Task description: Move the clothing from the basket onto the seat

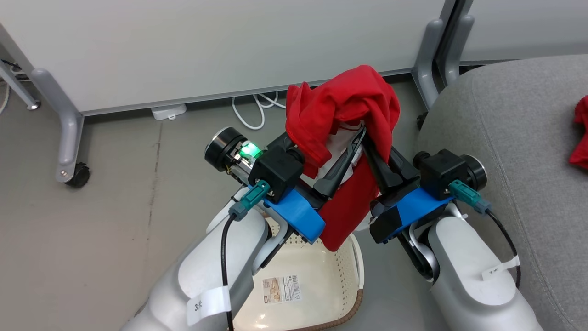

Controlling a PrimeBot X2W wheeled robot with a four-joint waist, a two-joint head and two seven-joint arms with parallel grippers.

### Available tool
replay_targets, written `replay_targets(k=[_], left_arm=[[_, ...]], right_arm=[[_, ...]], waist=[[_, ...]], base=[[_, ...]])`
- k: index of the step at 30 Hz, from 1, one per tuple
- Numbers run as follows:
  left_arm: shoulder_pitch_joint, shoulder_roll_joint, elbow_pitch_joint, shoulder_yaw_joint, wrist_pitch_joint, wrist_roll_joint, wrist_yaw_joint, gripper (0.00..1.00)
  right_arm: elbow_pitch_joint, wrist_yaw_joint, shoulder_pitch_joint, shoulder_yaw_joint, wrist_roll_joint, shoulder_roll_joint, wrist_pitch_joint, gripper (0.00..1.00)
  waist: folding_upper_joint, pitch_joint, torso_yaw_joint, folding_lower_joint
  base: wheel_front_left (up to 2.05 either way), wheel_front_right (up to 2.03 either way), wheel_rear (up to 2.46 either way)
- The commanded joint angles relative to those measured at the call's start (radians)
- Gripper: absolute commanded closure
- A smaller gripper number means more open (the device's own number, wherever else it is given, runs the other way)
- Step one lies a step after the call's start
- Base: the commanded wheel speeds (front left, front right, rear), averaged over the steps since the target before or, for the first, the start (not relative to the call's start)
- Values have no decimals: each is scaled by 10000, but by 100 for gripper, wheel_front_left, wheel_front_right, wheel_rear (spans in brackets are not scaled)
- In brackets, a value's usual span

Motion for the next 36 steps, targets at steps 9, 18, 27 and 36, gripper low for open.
replay_targets(k=[9, 18, 27, 36], left_arm=[[189, 316, 29, -216, -26, 134, -12, 0], [382, 712, 134, -449, -26, 160, -12, 0], [508, 919, 143, -801, -26, 109, -12, 0], [625, 1103, 201, -1104, -27, 88, -12, 0]], right_arm=[[-432, 1, -88, -629, 31, 1, -10, 100], [-931, 3, 41, -1515, 72, 3, -10, 100], [-1438, 3, 411, -2412, -11, 0, -12, 100], [-1738, 3, 938, -3098, -169, 0, -10, 100]], waist=[[0, 707, -1001, -1], [0, 1164, -2112, -1], [0, 1435, -2951, -1], [0, 1540, -3674, -1]], base=[[0, 0, 0], [0, 0, 0], [0, 0, 0], [0, 0, 0]])
